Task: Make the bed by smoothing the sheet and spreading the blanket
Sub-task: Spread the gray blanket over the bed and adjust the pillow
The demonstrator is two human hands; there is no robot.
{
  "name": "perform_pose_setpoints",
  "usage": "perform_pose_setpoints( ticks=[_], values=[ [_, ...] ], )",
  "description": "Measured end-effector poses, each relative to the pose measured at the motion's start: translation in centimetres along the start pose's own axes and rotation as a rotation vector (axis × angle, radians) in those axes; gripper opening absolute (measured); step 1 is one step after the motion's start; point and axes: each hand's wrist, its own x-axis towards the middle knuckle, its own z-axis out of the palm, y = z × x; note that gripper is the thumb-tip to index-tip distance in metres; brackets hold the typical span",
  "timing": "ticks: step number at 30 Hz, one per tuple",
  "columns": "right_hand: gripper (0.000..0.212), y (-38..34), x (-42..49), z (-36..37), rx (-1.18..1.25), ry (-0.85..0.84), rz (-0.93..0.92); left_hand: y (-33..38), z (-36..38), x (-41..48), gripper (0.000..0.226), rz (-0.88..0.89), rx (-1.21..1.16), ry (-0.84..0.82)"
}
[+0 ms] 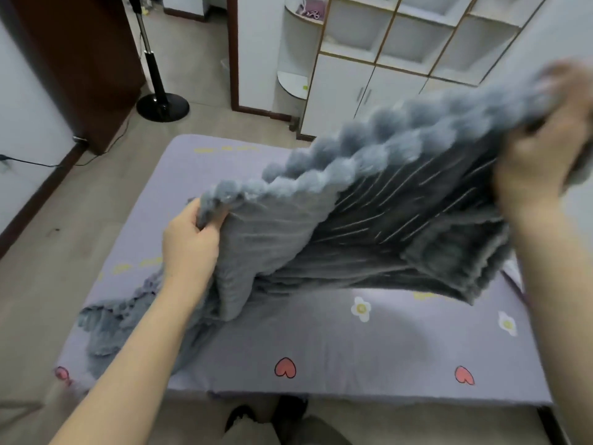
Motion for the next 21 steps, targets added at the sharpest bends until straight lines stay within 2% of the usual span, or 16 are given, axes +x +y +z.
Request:
perform_pose_setpoints(
  ticks=[1,2,4,5,6,8,10,11,13,14,16,19,20,21],
  values=[
    [0.039,0.3,-2.5,0.0,-0.182,-0.150,0.019,-1.6,-0.1,-0.8,0.026,-0.048,0.040,-0.011],
    [0.039,0.8,-5.3,-0.2,-0.363,-0.392,0.044,-3.3,-0.2,-1.6,0.018,-0.090,0.084,-0.029],
    [0.022,2.3,-13.1,-1.6,-0.755,-0.892,0.124,-6.3,-0.6,-3.4,0.009,-0.141,0.228,-0.110],
    [0.017,2.9,-16.9,-2.6,-0.921,-1.089,0.151,-7.5,-0.6,-4.5,0.017,-0.156,0.305,-0.181],
    [0.018,3.9,-19.9,-3.7,-1.028,-1.216,0.167,-8.4,-0.7,-5.6,0.023,-0.169,0.368,-0.260],
    [0.026,6.5,-24.6,-5.6,-1.031,-1.323,0.290,-9.7,-0.2,-7.8,0.022,-0.182,0.477,-0.373],
    [0.034,8.2,-28.4,-7.3,-0.832,-1.363,0.580,-10.3,0.8,-9.7,0.014,-0.256,0.546,-0.439],
    [0.031,8.8,-30.1,-8.0,-0.680,-1.376,0.747,-10.5,1.4,-10.4,0.011,-0.315,0.524,-0.471],
    [0.006,10.1,-32.3,-9.6,-0.407,-1.270,0.981,-10.6,2.5,-11.4,0.023,-0.415,0.449,-0.506],
    [0.019,11.1,-32.5,-10.2,-0.360,-1.215,1.013,-10.5,3.1,-11.6,0.024,-0.456,0.402,-0.506],
    [0.043,13.9,-32.1,-11.0,-0.295,-1.300,0.952,-10.0,4.9,-11.3,0.020,-0.480,0.344,-0.481],
    [0.076,18.2,-29.6,-10.7,-0.336,-1.798,0.641,-7.9,9.0,-9.3,0.020,-0.423,0.364,-0.444],
    [0.075,19.9,-28.9,-10.4,-0.428,-1.899,0.542,-7.0,10.7,-8.5,0.023,-0.396,0.376,-0.409],
    [0.060,21.7,-28.1,-10.1,-0.527,-1.897,0.489,-6.0,12.6,-7.7,0.027,-0.351,0.390,-0.360]
  ],
)
